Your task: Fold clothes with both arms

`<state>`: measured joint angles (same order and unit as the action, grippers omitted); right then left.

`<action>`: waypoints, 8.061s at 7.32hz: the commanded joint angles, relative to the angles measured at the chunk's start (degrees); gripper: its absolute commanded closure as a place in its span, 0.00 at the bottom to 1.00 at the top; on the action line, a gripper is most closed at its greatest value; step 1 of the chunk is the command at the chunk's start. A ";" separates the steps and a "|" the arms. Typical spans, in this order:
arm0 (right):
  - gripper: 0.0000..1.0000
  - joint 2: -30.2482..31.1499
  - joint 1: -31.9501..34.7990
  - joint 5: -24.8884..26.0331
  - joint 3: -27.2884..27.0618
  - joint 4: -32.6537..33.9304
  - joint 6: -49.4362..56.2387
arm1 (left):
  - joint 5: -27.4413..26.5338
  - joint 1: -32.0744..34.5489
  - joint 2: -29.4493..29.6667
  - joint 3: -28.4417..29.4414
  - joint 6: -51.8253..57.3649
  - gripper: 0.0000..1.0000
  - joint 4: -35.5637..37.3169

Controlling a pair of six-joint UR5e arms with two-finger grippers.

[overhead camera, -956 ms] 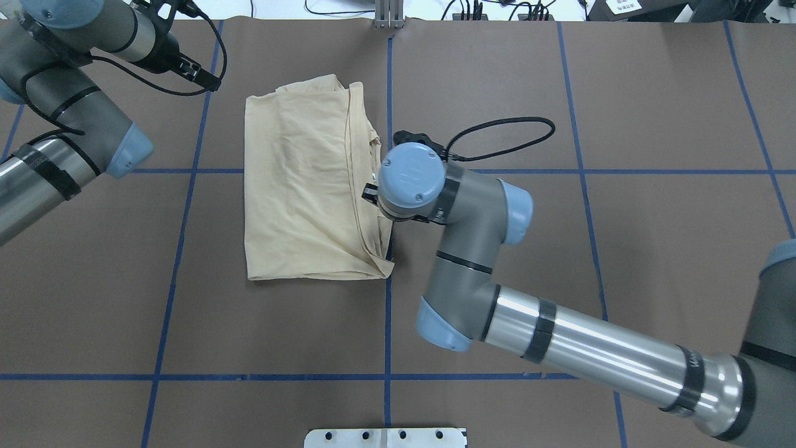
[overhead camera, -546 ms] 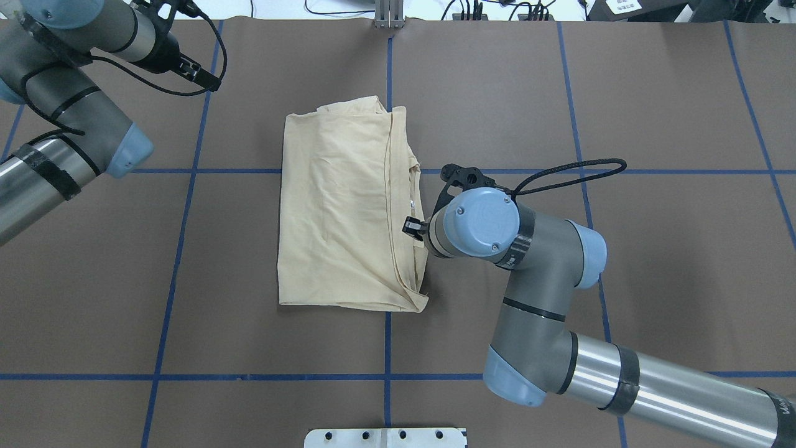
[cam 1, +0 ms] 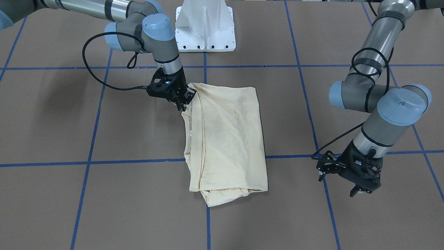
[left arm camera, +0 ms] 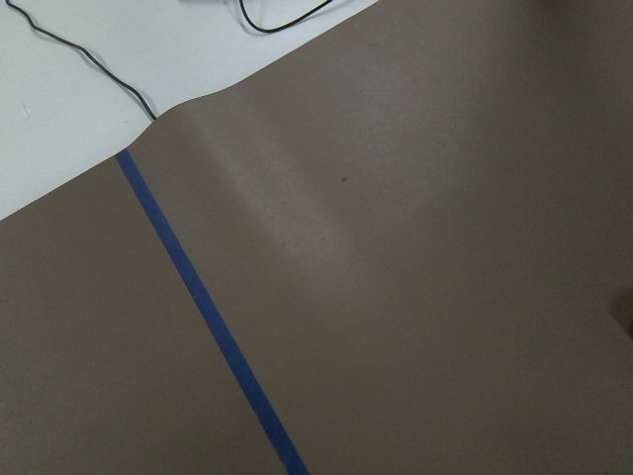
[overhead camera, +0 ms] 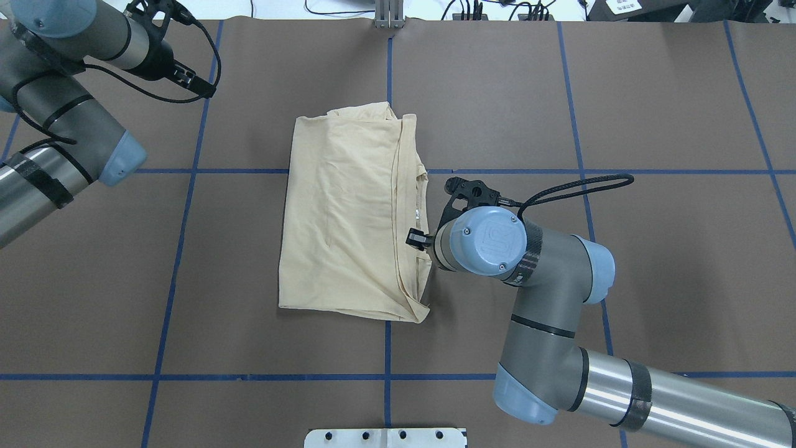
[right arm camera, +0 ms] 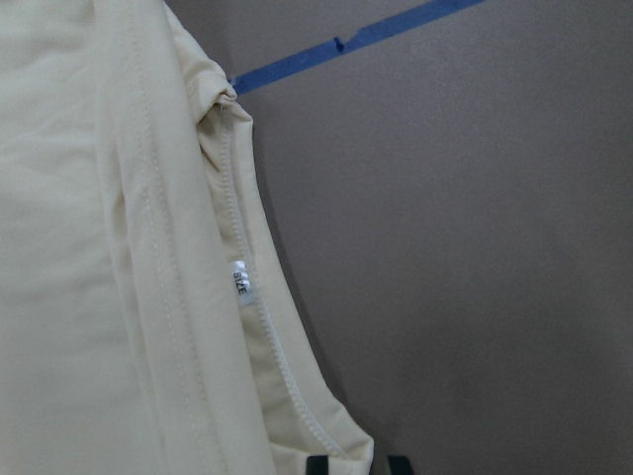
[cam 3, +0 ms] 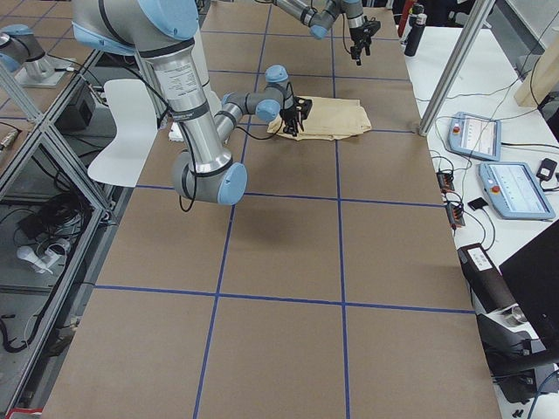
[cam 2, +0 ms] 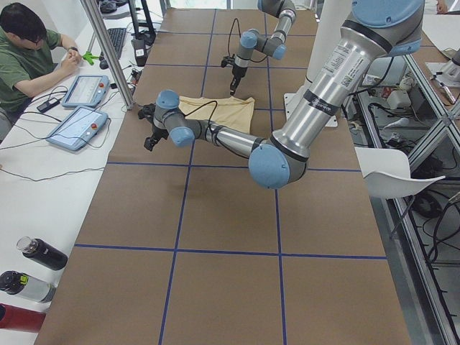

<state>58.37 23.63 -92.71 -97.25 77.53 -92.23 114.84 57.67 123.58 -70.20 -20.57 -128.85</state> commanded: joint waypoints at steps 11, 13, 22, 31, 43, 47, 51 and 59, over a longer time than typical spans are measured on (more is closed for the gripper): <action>0.00 -24.01 2.30 -1.07 22.90 24.51 20.06 | 0.12 -0.10 -0.35 -0.20 0.09 0.00 0.00; 0.00 -24.01 2.30 -0.98 23.42 24.51 20.59 | 0.21 -0.10 -0.35 -0.29 0.09 0.00 0.00; 0.00 -23.13 3.08 -0.71 23.25 27.31 26.39 | 0.38 -0.10 -0.44 -1.17 0.09 0.00 0.00; 0.00 -3.80 7.47 -5.77 -4.07 24.20 28.02 | 0.56 -0.19 -2.97 -5.62 -2.61 0.00 0.44; 0.00 8.16 7.22 -6.25 -4.44 -7.13 11.90 | -15.44 -34.89 -15.82 -31.67 -57.48 0.42 4.64; 0.00 8.07 7.22 -6.25 -4.53 -6.87 11.81 | -15.17 -34.90 -15.56 -37.01 -57.22 0.42 16.39; 0.00 8.07 7.22 -6.16 -4.53 -6.87 11.63 | -15.26 -35.69 -15.82 -35.72 -56.69 0.43 17.14; 0.00 7.98 7.13 -6.25 -4.44 -6.87 11.63 | -15.08 -37.28 -15.47 -35.27 -56.69 0.49 16.61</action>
<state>66.42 30.76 -98.96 -101.69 70.66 -80.60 99.75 20.43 108.14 -105.47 -77.26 -112.20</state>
